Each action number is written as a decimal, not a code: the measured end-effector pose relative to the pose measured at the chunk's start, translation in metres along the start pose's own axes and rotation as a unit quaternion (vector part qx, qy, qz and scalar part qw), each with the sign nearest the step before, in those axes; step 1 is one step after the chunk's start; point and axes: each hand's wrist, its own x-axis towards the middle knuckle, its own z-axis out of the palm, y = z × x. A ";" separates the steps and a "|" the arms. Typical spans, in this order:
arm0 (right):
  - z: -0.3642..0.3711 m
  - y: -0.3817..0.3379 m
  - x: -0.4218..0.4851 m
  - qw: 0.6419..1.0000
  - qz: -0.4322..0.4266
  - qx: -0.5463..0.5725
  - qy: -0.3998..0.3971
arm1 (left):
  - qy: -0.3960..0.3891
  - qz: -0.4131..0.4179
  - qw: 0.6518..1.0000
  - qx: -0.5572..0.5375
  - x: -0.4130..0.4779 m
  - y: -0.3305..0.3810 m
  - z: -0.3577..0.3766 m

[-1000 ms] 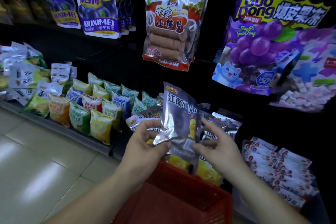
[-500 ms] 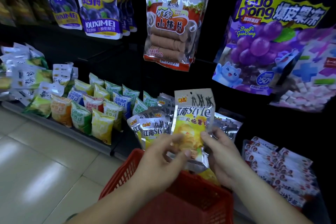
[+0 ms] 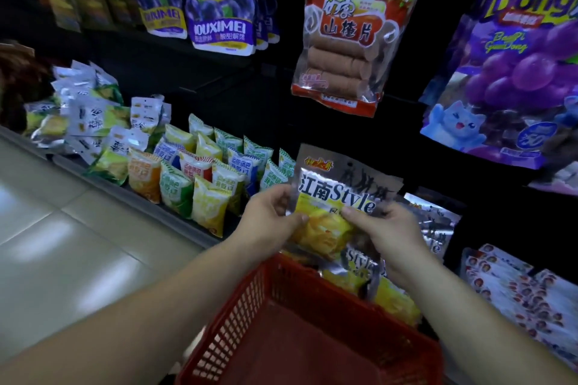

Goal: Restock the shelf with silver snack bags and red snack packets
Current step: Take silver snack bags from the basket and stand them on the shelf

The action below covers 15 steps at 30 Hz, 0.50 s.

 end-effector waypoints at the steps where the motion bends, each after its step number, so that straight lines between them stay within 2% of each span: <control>1: 0.010 0.003 0.010 1.000 0.006 0.005 -0.004 | 0.000 0.007 1.000 0.026 0.010 -0.006 -0.006; 6: 0.063 0.040 0.053 0.998 0.041 0.045 -0.020 | -0.018 -0.109 0.975 0.194 0.050 -0.071 -0.026; 9: 0.079 0.079 0.077 0.993 0.079 0.043 -0.071 | -0.105 -0.140 0.965 0.193 0.059 -0.114 -0.022; 11: 0.087 0.106 0.088 0.993 0.092 0.013 -0.074 | -0.162 -0.157 0.957 0.180 0.064 -0.139 -0.019; 13: 0.088 0.130 0.097 0.993 0.103 -0.014 -0.057 | -0.179 -0.160 0.947 0.213 0.069 -0.166 -0.013; 15: 0.087 0.151 0.106 0.988 0.138 -0.020 -0.068 | -0.147 -0.169 0.945 0.236 0.070 -0.187 -0.011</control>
